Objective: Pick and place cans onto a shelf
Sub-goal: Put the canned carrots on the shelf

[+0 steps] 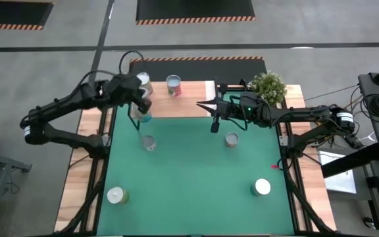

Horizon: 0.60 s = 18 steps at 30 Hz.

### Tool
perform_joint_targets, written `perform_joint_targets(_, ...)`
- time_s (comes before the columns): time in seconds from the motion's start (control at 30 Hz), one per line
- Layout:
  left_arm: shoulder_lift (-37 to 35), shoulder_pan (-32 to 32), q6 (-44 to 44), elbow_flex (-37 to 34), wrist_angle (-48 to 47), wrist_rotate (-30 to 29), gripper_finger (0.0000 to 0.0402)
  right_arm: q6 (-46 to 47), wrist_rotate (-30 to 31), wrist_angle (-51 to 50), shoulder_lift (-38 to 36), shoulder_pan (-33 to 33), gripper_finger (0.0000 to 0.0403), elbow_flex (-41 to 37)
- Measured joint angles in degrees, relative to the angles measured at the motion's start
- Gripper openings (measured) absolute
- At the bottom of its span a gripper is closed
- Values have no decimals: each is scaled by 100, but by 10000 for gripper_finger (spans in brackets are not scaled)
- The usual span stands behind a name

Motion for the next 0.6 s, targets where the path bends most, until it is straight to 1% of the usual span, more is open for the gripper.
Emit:
perform_joint_targets(0.13, -280, -1125, -162, -477, 782, -634, 0, 0, 0, -54, 0, 0, 13, 4)
perform_joint_targets(0.23, -469, -2087, -80, -964, 1546, -1123, 0, 27, 0, -78, 0, 0, 13, 4)
perform_joint_targets(0.3, -539, -2709, 44, -1284, 2013, -1341, 0, 52, 0, -78, 0, 0, 13, 4)
perform_joint_targets(0.37, -575, -3280, 175, -1551, 2441, -1474, 0, 56, 0, -80, 0, 0, 13, 4)
perform_joint_targets(0.47, -595, -3971, 187, -1784, 2928, -1504, 0, 66, 0, -82, 2, 4, 13, 4)
perform_joint_targets(0.6, -489, -4652, -162, -1818, 3090, -1527, 0, 70, 0, -82, 2, 4, 13, 4)
